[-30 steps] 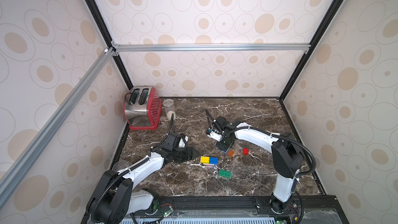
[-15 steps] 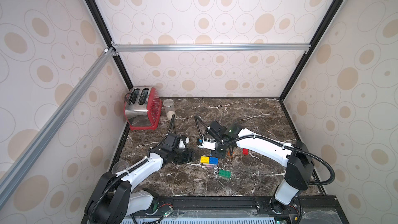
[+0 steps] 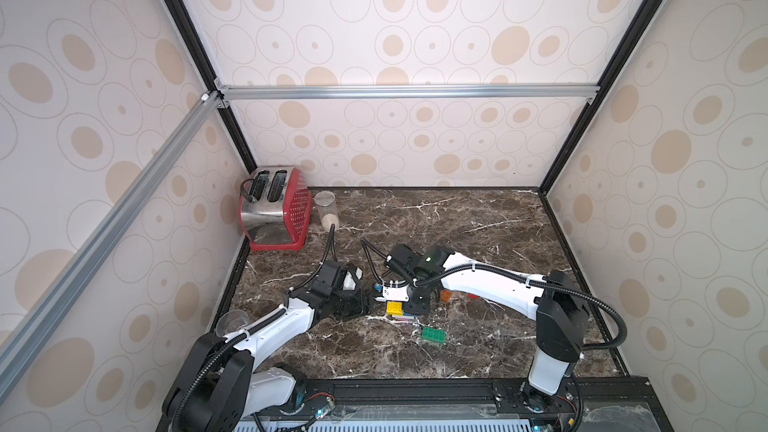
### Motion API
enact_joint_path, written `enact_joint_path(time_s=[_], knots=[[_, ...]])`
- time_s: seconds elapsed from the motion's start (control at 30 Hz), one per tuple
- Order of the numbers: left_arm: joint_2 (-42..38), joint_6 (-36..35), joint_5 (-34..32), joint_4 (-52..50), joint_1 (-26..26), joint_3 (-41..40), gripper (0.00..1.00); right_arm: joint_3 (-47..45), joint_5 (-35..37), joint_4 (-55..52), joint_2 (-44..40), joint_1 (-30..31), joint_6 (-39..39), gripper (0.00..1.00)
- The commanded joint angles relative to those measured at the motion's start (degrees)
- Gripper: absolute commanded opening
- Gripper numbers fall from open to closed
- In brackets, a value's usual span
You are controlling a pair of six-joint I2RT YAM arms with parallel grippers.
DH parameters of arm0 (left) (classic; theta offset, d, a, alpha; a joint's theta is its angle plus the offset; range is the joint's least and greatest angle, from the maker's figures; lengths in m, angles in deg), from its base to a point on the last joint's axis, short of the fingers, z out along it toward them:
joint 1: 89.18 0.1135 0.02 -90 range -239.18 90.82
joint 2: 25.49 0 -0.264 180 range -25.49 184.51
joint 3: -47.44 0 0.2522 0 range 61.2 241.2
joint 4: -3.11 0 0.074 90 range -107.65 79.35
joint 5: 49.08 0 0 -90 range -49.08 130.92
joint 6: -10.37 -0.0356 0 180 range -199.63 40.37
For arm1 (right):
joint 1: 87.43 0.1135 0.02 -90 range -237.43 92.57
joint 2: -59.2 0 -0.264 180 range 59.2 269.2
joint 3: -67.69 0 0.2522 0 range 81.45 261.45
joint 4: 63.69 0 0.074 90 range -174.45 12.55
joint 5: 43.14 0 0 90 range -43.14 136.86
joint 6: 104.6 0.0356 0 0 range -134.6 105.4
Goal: Assemble a heart with lego
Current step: Assemble the lego brick with the lego brick.
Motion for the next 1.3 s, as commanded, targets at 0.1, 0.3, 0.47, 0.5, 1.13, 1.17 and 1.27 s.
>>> enact_joint_path(time_s=[0.1,0.3,0.47,0.5,1.13,1.17,1.27], knots=[[0.27,0.20,-0.08,0.85,-0.41,0.51,0.71,1.13,2.18,-2.59,1.72,0.16,-1.02,0.26],[0.34,0.38,-0.20,1.29,-0.40,0.41,0.71,0.71,1.98,-1.72,2.07,-0.24,-0.64,0.26],[0.36,0.34,-0.12,1.39,-0.41,0.24,0.71,0.88,0.91,-1.75,3.02,-0.62,-0.29,0.26],[0.29,0.38,-0.12,1.34,-0.41,0.24,0.71,0.81,0.54,-1.73,3.04,-0.70,-0.28,0.26],[0.82,4.18,1.89,8.71,-0.41,-1.78,0.69,1.20,-0.42,-0.35,3.49,-0.10,0.40,0.26],[0.78,4.79,2.30,9.99,-0.41,-2.39,0.68,1.15,-0.41,-0.18,3.32,0.08,0.37,0.25],[0.94,6.56,3.98,14.08,-0.37,-4.20,0.66,1.14,-0.29,0.04,3.04,0.36,0.38,0.25]])
